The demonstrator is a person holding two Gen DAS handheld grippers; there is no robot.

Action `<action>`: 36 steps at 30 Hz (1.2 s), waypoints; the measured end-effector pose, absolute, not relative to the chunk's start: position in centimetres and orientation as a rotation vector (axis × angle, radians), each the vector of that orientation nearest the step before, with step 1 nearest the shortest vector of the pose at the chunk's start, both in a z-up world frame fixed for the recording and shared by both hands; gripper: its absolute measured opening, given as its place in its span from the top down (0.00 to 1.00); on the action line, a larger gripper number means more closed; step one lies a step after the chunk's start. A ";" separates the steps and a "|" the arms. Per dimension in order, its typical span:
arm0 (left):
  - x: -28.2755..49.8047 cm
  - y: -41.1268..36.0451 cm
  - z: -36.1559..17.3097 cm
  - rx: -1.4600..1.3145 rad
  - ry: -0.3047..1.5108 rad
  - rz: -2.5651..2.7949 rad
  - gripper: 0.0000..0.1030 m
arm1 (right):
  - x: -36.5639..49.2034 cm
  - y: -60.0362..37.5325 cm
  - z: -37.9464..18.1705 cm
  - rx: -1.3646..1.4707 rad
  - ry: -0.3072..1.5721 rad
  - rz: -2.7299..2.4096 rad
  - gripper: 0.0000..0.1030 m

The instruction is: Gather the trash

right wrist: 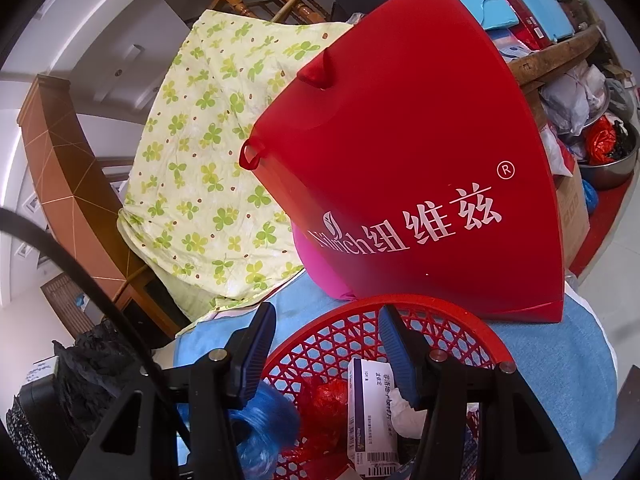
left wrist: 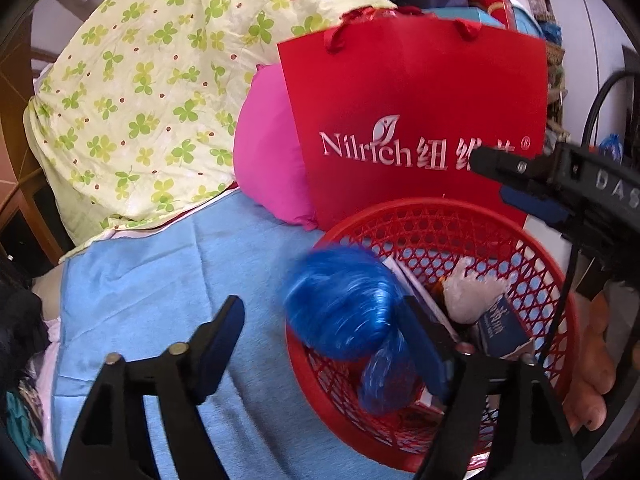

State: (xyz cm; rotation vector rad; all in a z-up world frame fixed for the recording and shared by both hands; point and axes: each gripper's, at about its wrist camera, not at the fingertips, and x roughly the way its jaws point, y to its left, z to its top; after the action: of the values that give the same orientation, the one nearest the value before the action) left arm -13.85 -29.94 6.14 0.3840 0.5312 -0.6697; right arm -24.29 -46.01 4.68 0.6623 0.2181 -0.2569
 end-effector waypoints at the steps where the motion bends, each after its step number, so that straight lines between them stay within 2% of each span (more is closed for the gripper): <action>1: -13.9 -30.0 6.2 0.378 0.527 -0.673 0.22 | -24.3 -46.0 4.7 0.662 0.218 -0.257 0.43; 20: -13.3 -28.6 6.9 0.375 0.515 -0.621 0.22 | -23.7 -46.1 4.7 0.651 0.227 -0.271 0.43; 27: -13.3 -26.8 7.7 0.361 0.518 -0.589 0.22 | -23.7 -44.8 5.3 0.576 0.203 -0.301 0.43; 36: -13.4 -24.0 9.3 0.337 0.510 -0.544 0.21 | -26.0 -41.7 5.8 0.437 0.162 -0.391 0.38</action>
State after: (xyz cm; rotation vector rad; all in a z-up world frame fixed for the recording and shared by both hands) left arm -13.44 -24.05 9.32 0.3373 0.5102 -0.5442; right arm -25.98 -41.73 5.82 0.4367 0.1616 -0.3914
